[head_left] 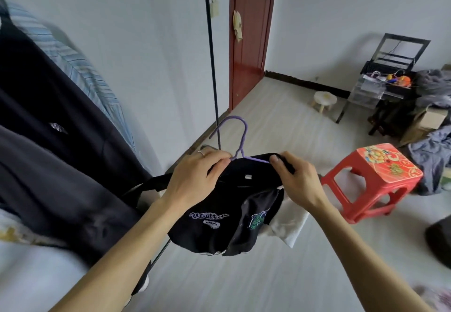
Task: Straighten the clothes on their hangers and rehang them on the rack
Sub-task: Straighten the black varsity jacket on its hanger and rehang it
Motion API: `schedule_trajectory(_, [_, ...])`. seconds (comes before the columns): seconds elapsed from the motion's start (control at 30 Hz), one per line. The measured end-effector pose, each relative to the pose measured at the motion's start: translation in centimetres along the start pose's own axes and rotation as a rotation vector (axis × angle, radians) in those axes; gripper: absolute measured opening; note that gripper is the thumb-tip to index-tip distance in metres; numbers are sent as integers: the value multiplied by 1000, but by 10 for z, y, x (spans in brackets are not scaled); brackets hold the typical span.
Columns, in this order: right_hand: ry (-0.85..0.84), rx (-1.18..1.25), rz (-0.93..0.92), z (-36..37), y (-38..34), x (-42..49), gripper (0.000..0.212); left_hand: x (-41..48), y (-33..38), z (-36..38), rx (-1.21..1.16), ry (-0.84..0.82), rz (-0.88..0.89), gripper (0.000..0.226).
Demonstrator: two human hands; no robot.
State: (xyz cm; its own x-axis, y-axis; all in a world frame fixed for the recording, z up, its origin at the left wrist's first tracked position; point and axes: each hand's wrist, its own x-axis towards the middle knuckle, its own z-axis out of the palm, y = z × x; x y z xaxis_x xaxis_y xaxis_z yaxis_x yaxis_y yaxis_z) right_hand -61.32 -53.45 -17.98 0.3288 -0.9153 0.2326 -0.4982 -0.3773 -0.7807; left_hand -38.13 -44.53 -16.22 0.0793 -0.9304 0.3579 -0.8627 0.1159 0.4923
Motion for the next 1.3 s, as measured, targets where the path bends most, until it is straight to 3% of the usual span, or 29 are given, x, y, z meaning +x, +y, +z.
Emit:
schedule_trajectory(0.33, [48, -80, -135, 0, -19, 10, 24, 26, 12, -3, 28, -11, 48, 20])
schedule_trajectory(0.43, [-1, -96, -172, -27, -27, 19, 31, 51, 29, -5, 46, -24, 94, 20])
schedule_trajectory(0.53, [53, -140, -123, -63, -16, 31, 36, 78, 47, -7, 63, -2, 73, 21])
schedule_trajectory(0.63, [116, -334, -67, -94, 10, 37, 19, 98, 51, -11, 33, 9, 15, 21])
schedule_trajectory(0.77, [231, -330, -155, -104, 17, 38, 4, 121, 67, -9, 29, -60, 86, 17])
schedule_trajectory(0.9, [381, -474, -283, -120, 6, 53, 12, 148, 90, -13, 11, -27, 154, 16])
schedule_trajectory(1.03, [350, -517, -91, -134, -5, 69, 25, 166, 110, -7, 22, 3, 194, 16])
schedule_trajectory(1.13, [319, -522, -69, -134, -8, 76, 37, 178, 113, -5, -8, 26, 200, 15])
schedule_trajectory(1.3, [333, -567, -59, -156, 12, 94, 31, 203, 108, -26, -21, 53, 164, 15])
